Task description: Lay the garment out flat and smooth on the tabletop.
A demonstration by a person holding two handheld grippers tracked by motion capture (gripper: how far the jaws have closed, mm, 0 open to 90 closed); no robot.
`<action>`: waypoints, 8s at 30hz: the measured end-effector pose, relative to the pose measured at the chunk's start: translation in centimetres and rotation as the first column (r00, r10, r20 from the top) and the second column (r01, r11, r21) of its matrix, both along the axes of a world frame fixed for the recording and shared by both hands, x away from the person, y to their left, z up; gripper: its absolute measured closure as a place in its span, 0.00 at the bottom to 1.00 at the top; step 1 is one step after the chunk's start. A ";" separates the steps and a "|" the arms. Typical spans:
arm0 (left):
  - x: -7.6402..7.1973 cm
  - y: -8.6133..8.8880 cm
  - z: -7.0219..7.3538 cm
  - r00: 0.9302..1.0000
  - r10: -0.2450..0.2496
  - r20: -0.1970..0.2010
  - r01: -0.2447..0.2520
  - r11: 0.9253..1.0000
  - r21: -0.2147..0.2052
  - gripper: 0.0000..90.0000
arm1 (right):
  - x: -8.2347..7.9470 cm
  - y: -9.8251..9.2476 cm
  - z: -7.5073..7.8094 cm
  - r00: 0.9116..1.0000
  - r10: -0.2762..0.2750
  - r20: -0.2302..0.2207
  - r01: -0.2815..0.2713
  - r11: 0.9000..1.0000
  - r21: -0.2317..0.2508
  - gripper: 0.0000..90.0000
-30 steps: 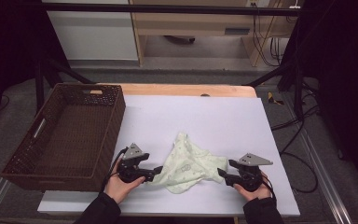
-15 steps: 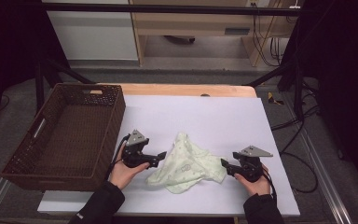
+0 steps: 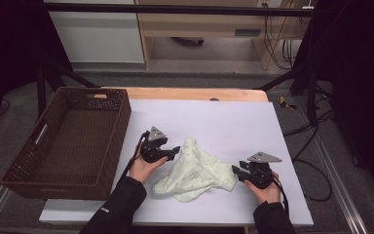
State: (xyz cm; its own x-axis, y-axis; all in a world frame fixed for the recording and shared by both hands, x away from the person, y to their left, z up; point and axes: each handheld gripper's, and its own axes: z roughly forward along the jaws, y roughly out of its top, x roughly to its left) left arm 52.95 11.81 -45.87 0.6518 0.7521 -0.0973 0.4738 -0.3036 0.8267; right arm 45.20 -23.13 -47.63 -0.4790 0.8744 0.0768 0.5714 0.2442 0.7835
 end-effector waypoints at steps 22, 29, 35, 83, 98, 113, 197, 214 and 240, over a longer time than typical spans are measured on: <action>2.2 -3.3 -2.0 0.999 -0.035 -0.019 0.037 0.995 0.096 0.69 | 0.0 0.5 -0.2 0.999 0.031 -0.013 -0.032 0.999 -0.019 0.76; 2.4 -3.5 -2.6 0.999 -0.044 -0.031 0.047 0.994 0.100 0.79 | 0.0 0.5 -0.2 0.999 0.032 -0.013 -0.033 0.999 -0.013 0.78; 2.5 -3.3 -2.6 0.998 -0.037 -0.050 0.041 0.996 0.081 0.85 | -0.1 0.5 -0.1 0.999 0.035 -0.012 -0.035 0.999 -0.017 0.79; -0.8 4.1 -0.2 0.995 0.099 0.017 -0.099 0.995 -0.002 0.56 | 1.3 0.4 1.4 0.997 -0.024 0.070 0.026 1.000 -0.018 0.76; 1.5 2.9 -2.3 1.000 -0.007 -0.013 0.008 0.996 0.094 0.70 | 2.6 0.6 -0.3 0.999 -0.007 -0.033 0.005 0.998 -0.067 0.79; -1.2 4.1 2.4 0.996 0.003 0.084 -0.008 0.998 0.059 0.99 | 1.8 0.7 3.2 0.991 0.038 0.126 -0.033 0.998 -0.046 0.98; -7.4 4.2 -2.7 0.998 -0.023 -0.056 0.028 0.996 0.083 0.79 | -1.4 9.5 -1.0 0.993 0.114 -0.018 -0.115 0.992 -0.050 0.64; -8.4 4.2 -1.2 0.995 -0.018 -0.093 0.022 0.999 0.033 0.97 | -2.0 8.7 0.4 0.992 0.121 -0.024 -0.121 0.993 0.006 0.97; -3.9 6.8 -0.4 0.985 0.164 -0.061 -0.166 0.985 -0.041 0.40 | -2.1 4.7 1.2 0.992 0.117 0.049 -0.119 0.992 0.051 0.35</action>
